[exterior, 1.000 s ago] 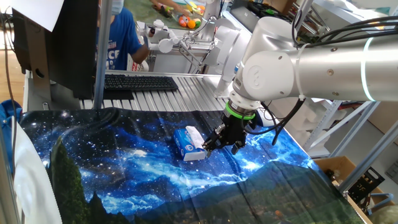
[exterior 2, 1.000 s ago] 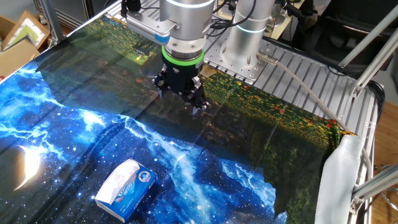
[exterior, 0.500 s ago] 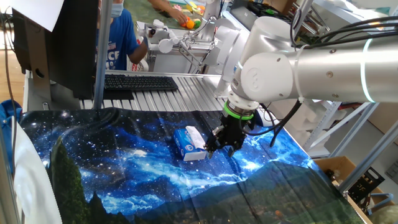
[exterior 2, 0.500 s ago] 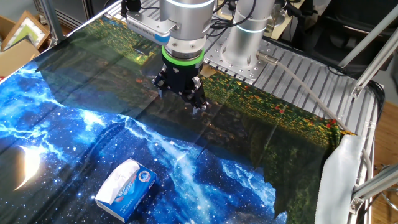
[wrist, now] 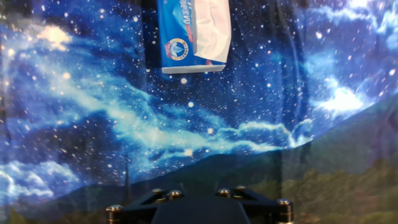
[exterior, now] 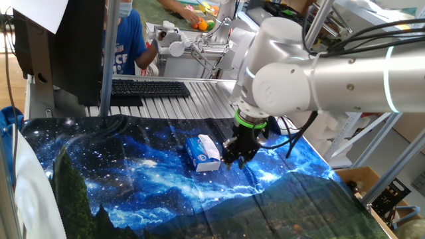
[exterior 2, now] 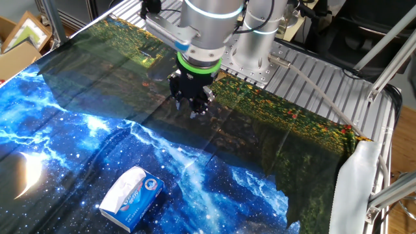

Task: Pull out a napkin

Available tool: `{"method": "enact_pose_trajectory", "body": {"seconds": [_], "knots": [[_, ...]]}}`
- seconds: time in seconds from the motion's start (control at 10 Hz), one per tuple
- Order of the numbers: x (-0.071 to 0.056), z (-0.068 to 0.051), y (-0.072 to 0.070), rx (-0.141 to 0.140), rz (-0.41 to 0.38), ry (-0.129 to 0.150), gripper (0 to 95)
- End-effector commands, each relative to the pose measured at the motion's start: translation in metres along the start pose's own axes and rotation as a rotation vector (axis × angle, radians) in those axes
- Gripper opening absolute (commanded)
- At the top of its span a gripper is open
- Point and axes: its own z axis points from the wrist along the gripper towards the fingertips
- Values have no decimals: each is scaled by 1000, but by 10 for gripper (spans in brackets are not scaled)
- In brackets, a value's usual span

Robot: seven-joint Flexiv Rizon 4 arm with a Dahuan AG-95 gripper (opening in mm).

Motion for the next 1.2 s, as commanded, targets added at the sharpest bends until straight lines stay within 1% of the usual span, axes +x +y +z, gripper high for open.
{"method": "enact_pose_trajectory", "body": {"seconds": [0.1, 0.4, 0.6, 0.7, 1.2], "knots": [[1, 0, -1, -42, -96, 3, 0], [1, 0, -1, -41, -70, 12, 0], [1, 0, -1, -41, -65, 15, 0], [1, 0, -1, -43, -65, 21, 0], [1, 0, -1, -45, -61, 18, 0]]}}
